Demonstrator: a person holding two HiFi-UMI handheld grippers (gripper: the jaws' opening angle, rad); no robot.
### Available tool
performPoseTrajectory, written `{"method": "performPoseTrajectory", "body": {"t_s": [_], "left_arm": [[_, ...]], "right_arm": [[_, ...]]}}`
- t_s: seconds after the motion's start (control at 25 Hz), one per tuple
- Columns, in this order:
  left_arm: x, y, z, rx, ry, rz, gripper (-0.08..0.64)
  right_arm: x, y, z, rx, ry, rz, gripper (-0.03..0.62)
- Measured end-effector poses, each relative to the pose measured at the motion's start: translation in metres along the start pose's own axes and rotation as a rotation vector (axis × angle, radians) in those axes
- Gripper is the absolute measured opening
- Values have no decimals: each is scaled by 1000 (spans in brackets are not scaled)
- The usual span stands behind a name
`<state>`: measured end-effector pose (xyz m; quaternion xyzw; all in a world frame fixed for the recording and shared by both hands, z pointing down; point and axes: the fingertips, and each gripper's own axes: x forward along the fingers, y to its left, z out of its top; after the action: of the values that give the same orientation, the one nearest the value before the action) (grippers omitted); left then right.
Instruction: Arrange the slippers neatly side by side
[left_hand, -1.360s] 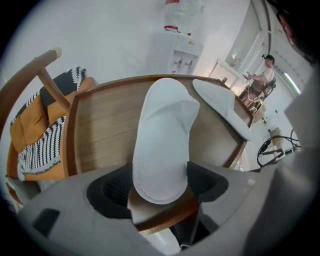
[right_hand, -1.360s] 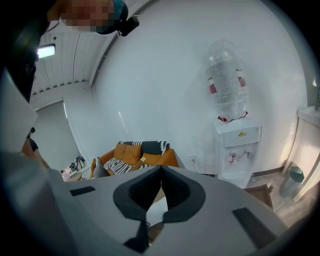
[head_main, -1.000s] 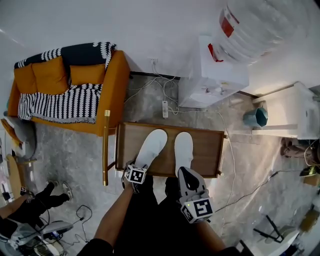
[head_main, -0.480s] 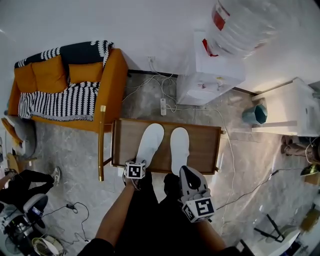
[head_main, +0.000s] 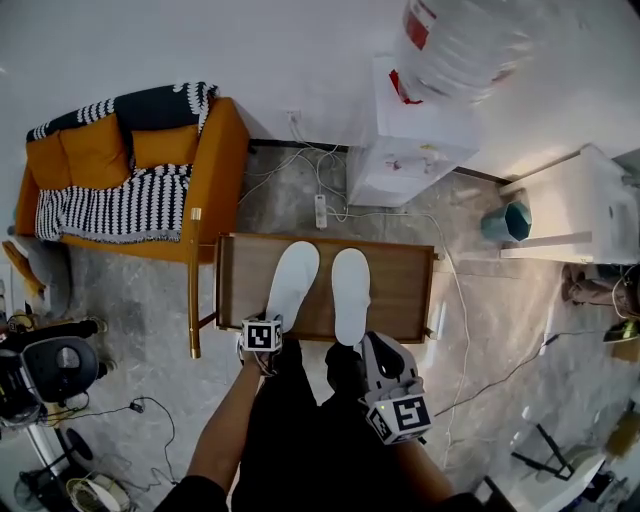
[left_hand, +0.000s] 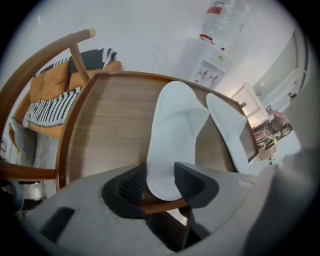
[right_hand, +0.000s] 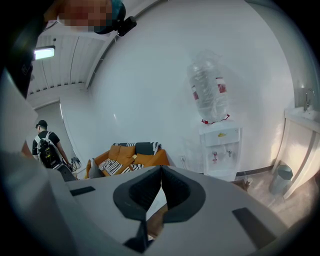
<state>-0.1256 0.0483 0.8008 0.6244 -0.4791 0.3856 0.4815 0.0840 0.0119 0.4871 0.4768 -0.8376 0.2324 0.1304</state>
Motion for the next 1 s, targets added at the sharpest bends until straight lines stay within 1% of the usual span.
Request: {"method": "performPoseTrajectory", "body": {"t_s": [0.12,0.44,0.56,0.68,0.8,0.92,1.0], "left_arm": [[2,-3,-3,16,17,-3,189],[6,-12,-6,-25,34,1,189],[5,-13,-7,-40,30,-10,189],[3,-9,-7,-34,16,-28,189],[-4,1,-6,7,-10,13,189],[-7,6,-5,89,-41,52,193],[-6,5,-1,158,-60,71,193]], "right_arm": [[-3,-2,0,5,-6,-7,12],[-4,1,-5,14,-4,-1,12],[-3,1,-6,14,-3,1,12],[-1,3,-5,11,-4,2,12],[-2,1,-2,7,-5,0,12],[-2,-3,-2,12,-6,-9,12],[-1,-5,-2,17,-8,-16,12]]}}
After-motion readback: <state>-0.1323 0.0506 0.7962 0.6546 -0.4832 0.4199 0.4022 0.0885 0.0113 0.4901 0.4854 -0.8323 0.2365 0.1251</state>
